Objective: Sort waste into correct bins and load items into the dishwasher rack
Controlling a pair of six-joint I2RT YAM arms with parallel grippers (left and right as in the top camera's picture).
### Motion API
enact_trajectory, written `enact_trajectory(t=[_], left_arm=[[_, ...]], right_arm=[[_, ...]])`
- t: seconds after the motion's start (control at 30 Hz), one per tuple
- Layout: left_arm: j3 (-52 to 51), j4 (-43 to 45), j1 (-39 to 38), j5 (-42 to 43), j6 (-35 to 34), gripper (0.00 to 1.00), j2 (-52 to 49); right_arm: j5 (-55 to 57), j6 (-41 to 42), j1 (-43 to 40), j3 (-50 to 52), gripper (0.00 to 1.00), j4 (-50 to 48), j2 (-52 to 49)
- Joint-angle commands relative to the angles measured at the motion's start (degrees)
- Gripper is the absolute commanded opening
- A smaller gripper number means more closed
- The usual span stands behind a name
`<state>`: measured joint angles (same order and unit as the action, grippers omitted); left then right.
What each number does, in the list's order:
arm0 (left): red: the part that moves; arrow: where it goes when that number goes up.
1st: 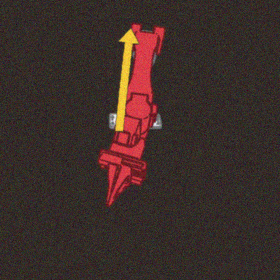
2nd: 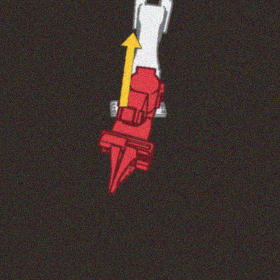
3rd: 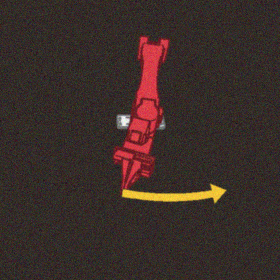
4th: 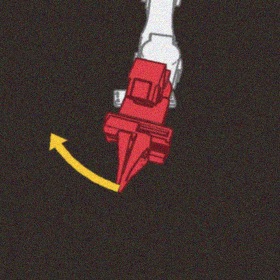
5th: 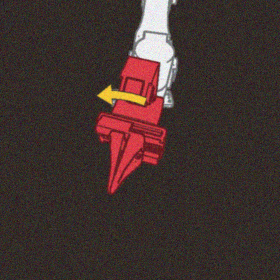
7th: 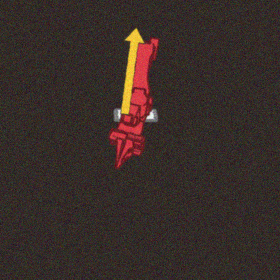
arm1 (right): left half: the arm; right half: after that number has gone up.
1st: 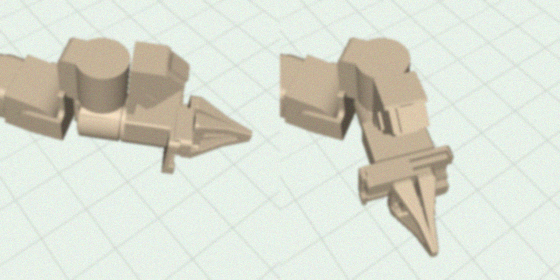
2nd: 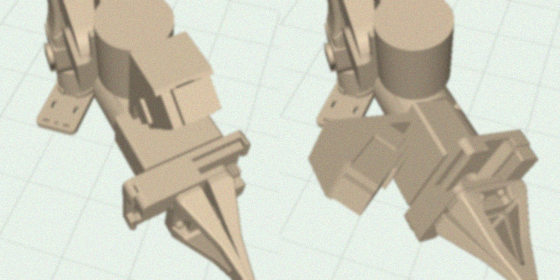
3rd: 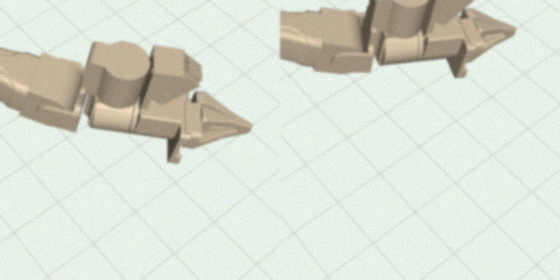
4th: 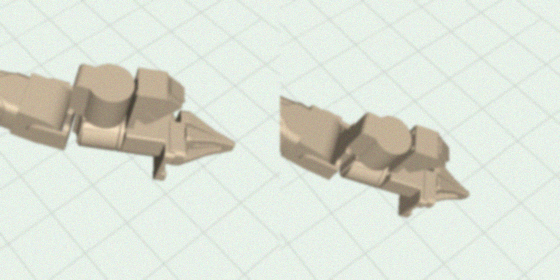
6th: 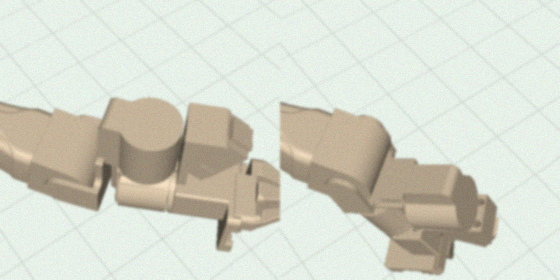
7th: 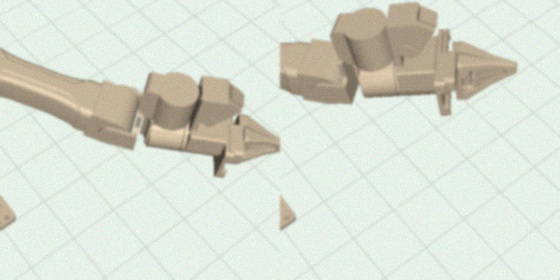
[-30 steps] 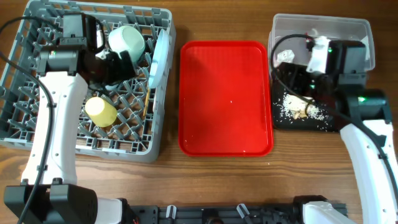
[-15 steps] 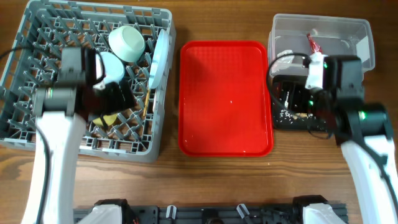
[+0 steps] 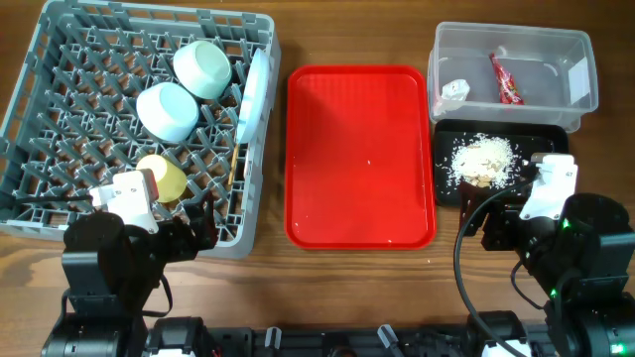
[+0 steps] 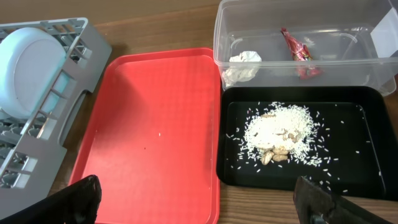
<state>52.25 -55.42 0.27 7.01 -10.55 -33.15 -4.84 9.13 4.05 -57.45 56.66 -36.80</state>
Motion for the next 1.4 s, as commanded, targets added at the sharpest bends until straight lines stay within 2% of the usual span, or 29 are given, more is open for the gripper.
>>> enact_trajectory(t=[0.0,0.3,0.4,0.5,0.63,0.7,0.87,0.97,1.17,1.37], left_arm=[[-0.61,0.11,-0.17,0.87,1.16,1.00,0.11],[-0.61,0.09,-0.17,0.87,1.16,1.00,0.11],[-0.61,0.11,-0.17,0.87,1.16,1.00,0.11],[-0.61,0.11,-0.17,0.87,1.16,1.00,0.09],[-0.61,0.11,-0.17,0.87,1.16,1.00,0.11],[-0.61,0.11,-0.17,0.87,1.16,1.00,0.09],[-0.61,0.11,-0.17,0.87,1.16,1.00,0.09],[-0.61,0.09,-0.17,0.87,1.16,1.00,0.09],[-0.61,0.11,-0.17,0.87,1.16,1.00,0.09],[-0.61,0.09,-0.17,0.87,1.16,1.00,0.09]], right_arm=[[0.98,-0.11,0.11,0.55,1.00,0.22,-0.28],[0.98,-0.09,0.11,0.59,1.00,0.33,0.00],[2.49,-2.36,0.11,2.51,1.00,-1.44,5.14],[2.25,-2.91,0.11,12.44,1.00,-10.25,15.17],[-1.49,-2.84,0.13,29.33,1.00,-27.23,29.51],[-1.62,-2.51,0.13,36.76,1.00,-38.66,34.42],[-1.51,-2.64,0.11,51.58,1.00,-67.80,36.61],[-1.07,-3.19,0.04,56.28,1.00,-73.94,36.61],[-0.57,-7.72,0.00,57.16,1.00,-58.18,36.61],[-0.76,-7.50,0.00,57.16,1.00,-56.98,36.59]])
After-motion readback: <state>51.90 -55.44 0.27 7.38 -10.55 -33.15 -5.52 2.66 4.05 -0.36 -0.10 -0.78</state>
